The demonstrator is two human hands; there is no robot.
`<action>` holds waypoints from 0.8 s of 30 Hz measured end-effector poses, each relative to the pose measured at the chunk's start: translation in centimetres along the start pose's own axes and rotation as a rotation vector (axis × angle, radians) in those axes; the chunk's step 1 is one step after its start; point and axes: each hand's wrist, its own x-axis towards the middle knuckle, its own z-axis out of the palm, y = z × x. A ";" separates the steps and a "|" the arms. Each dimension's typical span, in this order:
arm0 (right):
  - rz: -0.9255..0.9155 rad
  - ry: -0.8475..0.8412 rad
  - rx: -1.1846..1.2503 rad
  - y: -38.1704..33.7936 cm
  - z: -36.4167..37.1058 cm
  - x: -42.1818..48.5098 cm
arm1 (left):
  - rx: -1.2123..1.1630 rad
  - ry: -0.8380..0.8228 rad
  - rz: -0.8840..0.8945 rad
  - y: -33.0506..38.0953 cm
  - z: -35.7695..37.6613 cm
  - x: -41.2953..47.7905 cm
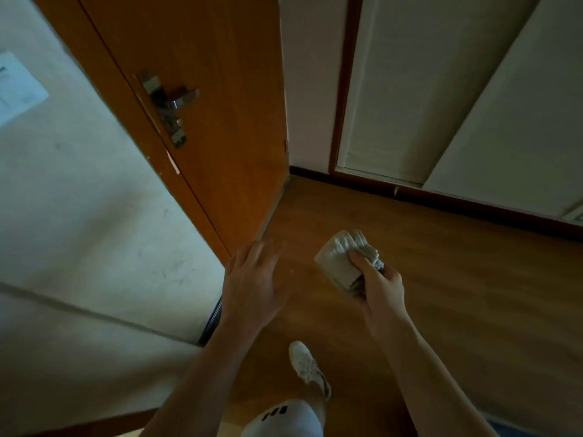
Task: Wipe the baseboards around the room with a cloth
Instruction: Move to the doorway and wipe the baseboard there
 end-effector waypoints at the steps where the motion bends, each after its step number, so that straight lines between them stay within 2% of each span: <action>1: -0.003 -0.014 -0.023 -0.7 0.9 1.7 | -0.002 0.011 -0.022 -0.3 0.3 1.4; 8: -0.042 -0.124 -0.250 -4.6 7.2 11.6 | -0.024 0.075 -0.153 -2.9 0.7 9.4; 13: -0.006 -0.267 -0.366 -4.5 12.4 16.1 | 0.028 0.108 -0.308 -5.3 -0.5 10.9; 18: 0.028 -0.492 -0.477 -3.1 17.8 19.0 | 0.008 0.163 -0.556 -7.5 -0.5 10.6; 24: 0.031 -0.839 -0.589 -2.0 24.6 21.4 | 0.122 0.226 -0.845 -8.4 -0.1 9.4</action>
